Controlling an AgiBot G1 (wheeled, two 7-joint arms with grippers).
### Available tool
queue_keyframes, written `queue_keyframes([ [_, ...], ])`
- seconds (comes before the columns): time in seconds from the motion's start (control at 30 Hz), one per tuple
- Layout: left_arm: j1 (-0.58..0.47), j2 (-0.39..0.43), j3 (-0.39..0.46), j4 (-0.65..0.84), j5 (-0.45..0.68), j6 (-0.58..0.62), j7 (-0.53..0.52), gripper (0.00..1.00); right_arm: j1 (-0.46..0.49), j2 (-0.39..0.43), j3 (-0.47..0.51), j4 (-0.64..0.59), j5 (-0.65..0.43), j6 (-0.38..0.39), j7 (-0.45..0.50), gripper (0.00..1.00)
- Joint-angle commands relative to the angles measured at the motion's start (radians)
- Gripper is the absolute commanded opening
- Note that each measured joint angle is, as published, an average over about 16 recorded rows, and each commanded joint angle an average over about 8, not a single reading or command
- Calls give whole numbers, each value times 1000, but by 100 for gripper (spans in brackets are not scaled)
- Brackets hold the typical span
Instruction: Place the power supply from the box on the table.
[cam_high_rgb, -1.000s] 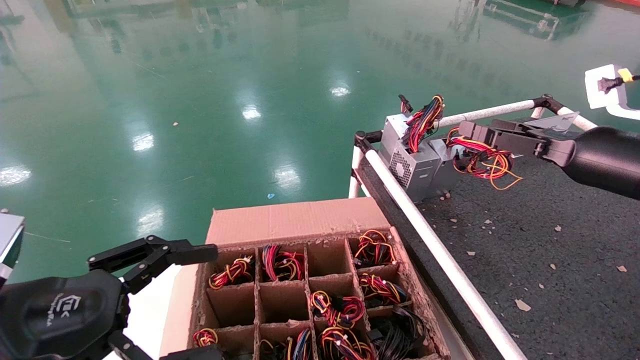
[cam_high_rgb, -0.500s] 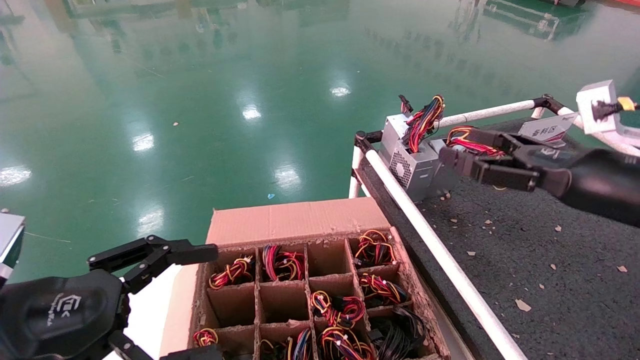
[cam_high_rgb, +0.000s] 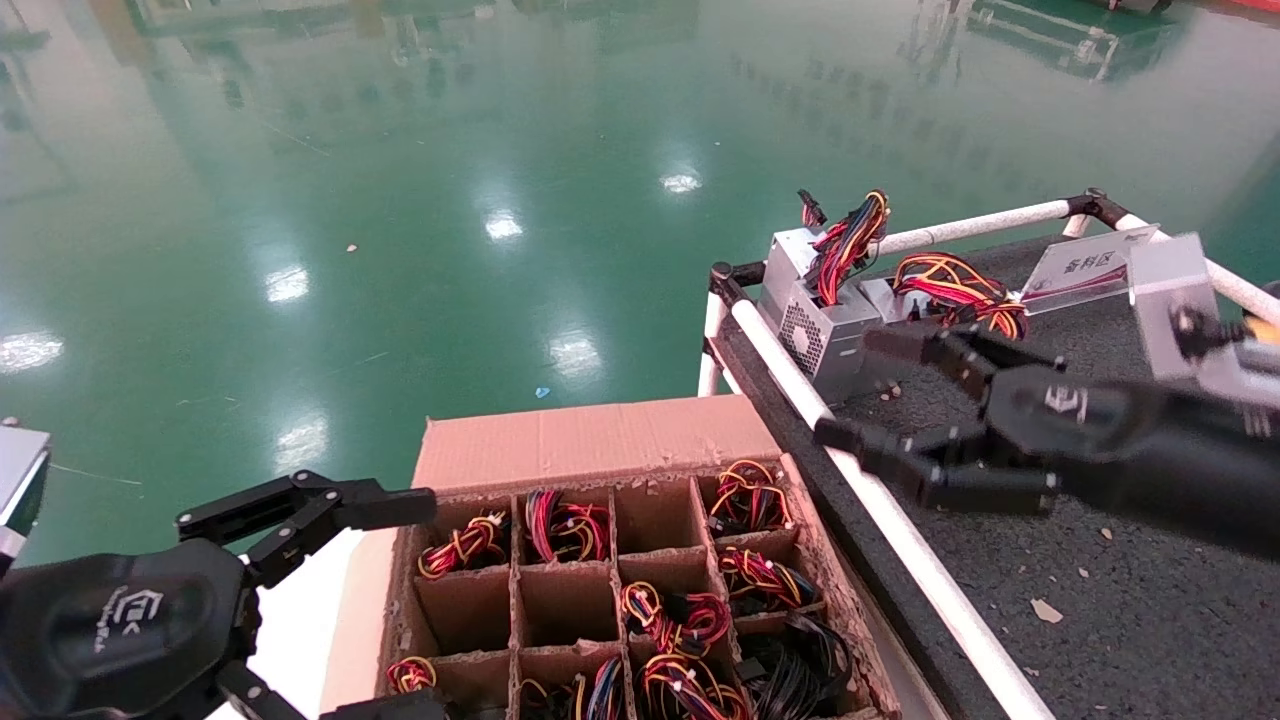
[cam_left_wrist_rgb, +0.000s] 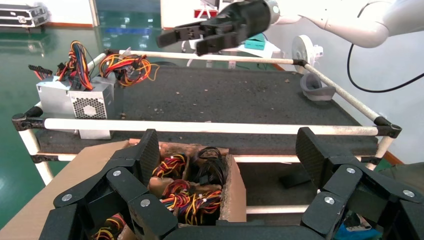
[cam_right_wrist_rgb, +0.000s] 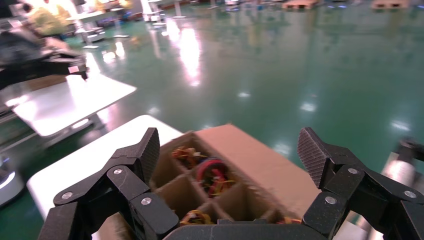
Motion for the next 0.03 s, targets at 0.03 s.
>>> queue_keyframes([
  [0.03,0,0,0,0,0,0,0,100,-46,15,0,73,38,-14,-9,100],
])
